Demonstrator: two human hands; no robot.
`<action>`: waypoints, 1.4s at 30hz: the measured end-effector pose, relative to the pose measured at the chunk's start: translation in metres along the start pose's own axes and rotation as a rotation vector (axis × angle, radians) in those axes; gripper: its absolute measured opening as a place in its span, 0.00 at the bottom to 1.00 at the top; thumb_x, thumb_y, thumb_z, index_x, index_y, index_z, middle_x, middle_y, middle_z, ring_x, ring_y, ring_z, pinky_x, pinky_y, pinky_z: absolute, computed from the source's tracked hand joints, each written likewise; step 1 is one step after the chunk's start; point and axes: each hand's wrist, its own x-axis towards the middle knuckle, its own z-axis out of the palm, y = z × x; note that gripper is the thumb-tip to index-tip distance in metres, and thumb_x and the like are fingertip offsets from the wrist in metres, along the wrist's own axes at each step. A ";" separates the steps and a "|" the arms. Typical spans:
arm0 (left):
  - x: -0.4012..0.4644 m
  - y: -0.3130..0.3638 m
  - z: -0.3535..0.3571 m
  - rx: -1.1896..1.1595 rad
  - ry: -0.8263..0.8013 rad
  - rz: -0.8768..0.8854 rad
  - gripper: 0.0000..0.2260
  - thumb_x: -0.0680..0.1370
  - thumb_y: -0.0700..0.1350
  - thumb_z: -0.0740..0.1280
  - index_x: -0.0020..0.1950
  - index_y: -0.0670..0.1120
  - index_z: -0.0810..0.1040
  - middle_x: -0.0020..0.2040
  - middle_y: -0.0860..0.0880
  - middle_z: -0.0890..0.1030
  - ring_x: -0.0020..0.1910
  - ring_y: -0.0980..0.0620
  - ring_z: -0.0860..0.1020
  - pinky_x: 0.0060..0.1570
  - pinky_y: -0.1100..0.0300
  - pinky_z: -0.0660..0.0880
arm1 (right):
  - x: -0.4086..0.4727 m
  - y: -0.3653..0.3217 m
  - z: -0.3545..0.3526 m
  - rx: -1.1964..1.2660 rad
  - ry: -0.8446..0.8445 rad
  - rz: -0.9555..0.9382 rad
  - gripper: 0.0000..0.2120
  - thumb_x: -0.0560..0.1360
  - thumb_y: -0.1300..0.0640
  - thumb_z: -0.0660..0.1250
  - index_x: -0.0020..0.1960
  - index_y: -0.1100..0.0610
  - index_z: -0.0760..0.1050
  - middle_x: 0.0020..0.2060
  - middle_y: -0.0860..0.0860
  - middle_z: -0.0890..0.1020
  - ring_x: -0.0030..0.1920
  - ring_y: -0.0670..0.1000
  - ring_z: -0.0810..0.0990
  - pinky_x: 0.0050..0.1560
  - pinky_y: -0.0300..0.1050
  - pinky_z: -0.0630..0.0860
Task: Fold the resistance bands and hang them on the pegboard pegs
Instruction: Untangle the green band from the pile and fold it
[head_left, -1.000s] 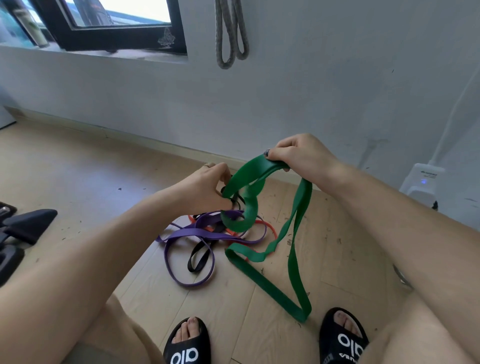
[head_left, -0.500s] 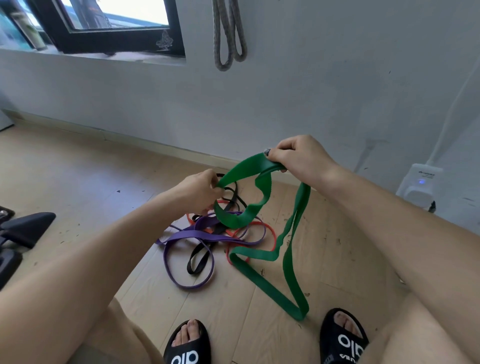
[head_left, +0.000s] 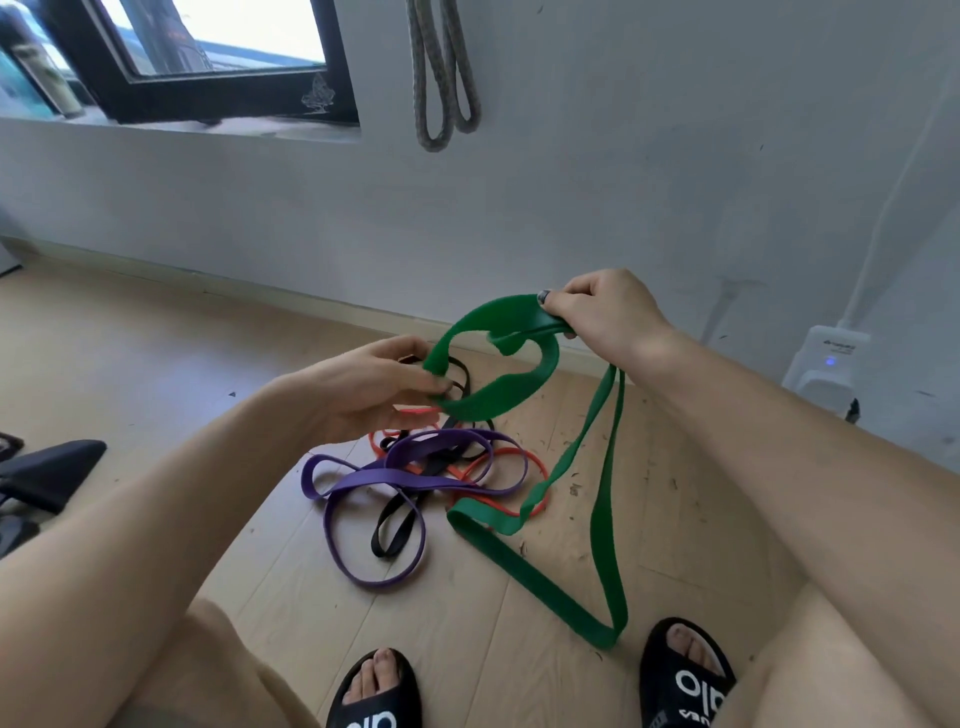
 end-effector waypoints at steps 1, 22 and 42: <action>0.002 -0.002 -0.002 0.139 0.043 0.011 0.12 0.77 0.28 0.69 0.55 0.42 0.76 0.51 0.42 0.81 0.47 0.48 0.84 0.52 0.51 0.84 | 0.000 0.001 -0.001 -0.004 0.012 0.003 0.16 0.80 0.50 0.67 0.46 0.62 0.85 0.38 0.56 0.83 0.39 0.50 0.77 0.40 0.40 0.71; 0.013 -0.021 -0.028 -0.120 0.006 0.031 0.12 0.86 0.42 0.59 0.66 0.41 0.78 0.60 0.42 0.85 0.59 0.44 0.84 0.60 0.52 0.81 | 0.004 0.013 -0.015 0.103 0.039 0.158 0.17 0.75 0.56 0.68 0.30 0.56 0.68 0.28 0.52 0.71 0.31 0.50 0.66 0.34 0.46 0.62; 0.015 -0.029 -0.021 0.798 -0.116 -0.007 0.41 0.72 0.55 0.79 0.77 0.63 0.59 0.72 0.52 0.72 0.72 0.51 0.70 0.66 0.59 0.69 | 0.002 0.015 0.003 0.093 -0.392 0.003 0.13 0.76 0.52 0.71 0.38 0.61 0.81 0.34 0.54 0.81 0.38 0.51 0.77 0.48 0.52 0.76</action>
